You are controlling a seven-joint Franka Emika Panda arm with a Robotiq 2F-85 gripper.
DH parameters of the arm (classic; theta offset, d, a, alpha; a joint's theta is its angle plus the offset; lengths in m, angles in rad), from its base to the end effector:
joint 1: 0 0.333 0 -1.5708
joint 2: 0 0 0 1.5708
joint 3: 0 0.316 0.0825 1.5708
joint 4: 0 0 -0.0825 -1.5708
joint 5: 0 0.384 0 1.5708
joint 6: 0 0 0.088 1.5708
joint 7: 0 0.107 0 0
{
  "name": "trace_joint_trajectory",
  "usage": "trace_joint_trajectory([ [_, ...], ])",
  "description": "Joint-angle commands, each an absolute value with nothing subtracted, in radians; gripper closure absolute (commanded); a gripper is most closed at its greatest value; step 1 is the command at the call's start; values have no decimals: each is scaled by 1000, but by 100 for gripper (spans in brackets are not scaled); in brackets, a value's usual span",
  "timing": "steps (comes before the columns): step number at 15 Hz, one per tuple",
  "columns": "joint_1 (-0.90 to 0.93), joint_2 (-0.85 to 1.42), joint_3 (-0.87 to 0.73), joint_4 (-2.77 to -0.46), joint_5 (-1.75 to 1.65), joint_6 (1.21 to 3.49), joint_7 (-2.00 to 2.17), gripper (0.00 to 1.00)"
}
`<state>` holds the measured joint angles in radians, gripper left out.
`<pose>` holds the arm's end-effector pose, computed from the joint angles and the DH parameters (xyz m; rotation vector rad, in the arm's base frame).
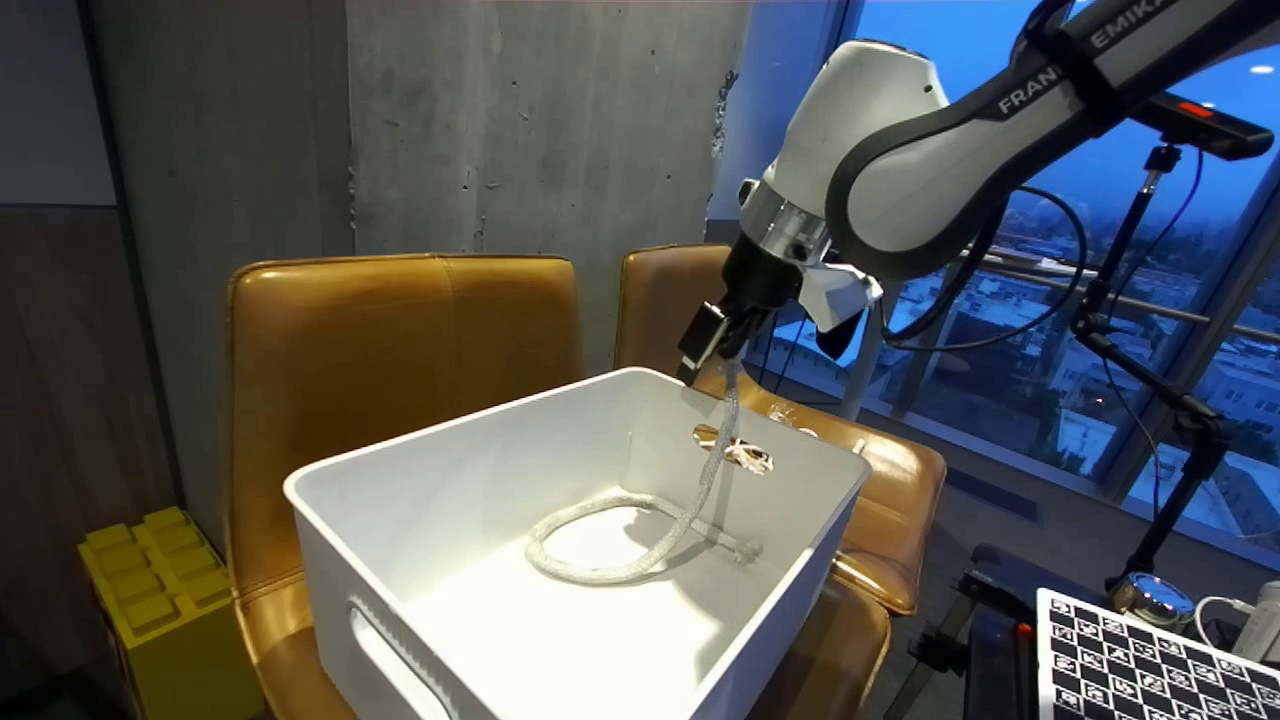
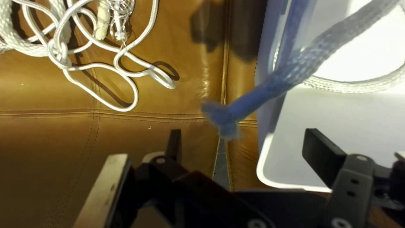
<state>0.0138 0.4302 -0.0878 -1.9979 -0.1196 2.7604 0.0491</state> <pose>0.6372 -0.0392 0.2776 2.9990 -0.0081 0.5006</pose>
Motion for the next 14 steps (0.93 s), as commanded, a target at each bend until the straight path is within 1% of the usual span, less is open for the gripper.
trace_joint_trajectory([
  [1,87,429,-150,-2000,-182,2766,165,0],
  [3,128,427,-189,-2002,-227,2764,236,0],
  [6,176,430,-241,-1996,-289,2746,329,8],
  [7,188,429,-254,-2000,-305,2737,357,7],
  [8,198,428,-263,-2007,-318,2735,379,9],
  [9,206,426,-270,-2013,-330,2729,399,7],
  [10,216,424,-276,-2021,-342,2724,422,8],
  [11,227,419,-283,-2033,-354,2722,445,6],
  [13,249,413,-294,-2056,-382,2729,489,7],
  [14,258,413,-297,-2062,-391,2729,506,14],
])
